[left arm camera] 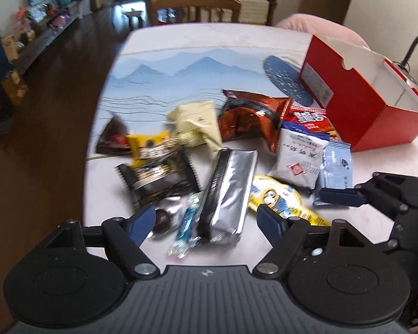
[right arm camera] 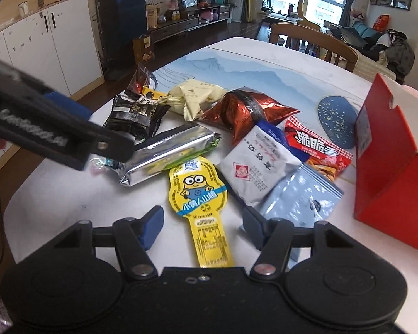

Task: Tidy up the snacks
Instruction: 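Grasp the silver foil bar with the left tool while the right tool grasps the yellow Minion snack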

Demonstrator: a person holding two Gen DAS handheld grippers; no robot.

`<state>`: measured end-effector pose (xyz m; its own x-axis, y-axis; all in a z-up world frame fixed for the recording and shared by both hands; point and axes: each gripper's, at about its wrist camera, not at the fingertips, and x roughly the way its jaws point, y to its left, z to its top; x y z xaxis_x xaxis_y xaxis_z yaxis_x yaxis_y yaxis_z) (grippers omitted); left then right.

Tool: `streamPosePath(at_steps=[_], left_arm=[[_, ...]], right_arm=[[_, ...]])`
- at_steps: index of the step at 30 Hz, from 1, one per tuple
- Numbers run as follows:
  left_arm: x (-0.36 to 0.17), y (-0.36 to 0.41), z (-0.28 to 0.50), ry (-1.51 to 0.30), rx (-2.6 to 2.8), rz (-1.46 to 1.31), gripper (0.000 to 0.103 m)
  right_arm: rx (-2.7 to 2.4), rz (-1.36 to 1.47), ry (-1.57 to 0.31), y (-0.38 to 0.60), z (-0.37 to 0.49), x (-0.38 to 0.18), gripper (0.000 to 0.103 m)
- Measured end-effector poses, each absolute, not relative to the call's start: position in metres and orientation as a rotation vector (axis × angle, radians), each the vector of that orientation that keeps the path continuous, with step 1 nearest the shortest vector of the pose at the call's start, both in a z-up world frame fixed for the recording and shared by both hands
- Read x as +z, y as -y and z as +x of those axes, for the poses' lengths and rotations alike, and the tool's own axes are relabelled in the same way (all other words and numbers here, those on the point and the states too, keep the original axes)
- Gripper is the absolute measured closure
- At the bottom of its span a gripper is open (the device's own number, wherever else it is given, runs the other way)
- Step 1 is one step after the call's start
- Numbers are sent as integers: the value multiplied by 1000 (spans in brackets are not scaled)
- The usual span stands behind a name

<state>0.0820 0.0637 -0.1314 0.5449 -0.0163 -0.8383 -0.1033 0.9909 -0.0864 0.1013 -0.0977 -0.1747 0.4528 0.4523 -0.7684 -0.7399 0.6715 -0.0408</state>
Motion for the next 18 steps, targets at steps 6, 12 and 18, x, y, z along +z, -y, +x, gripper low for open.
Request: streamPosePath(at_steps=[6,12,18], left_arm=[[-144,-57,111,-1052,-15,-111,29],[-158,-61,131,-1113,-21,-116,37],[-162,-56,140,-1134,-46,-111,38]], right_arm=[[766,-409,-818,91,108,-182,44],[775,-412,-829,86,112,-188,46],[786,-410,-820,83,113,-189,46]])
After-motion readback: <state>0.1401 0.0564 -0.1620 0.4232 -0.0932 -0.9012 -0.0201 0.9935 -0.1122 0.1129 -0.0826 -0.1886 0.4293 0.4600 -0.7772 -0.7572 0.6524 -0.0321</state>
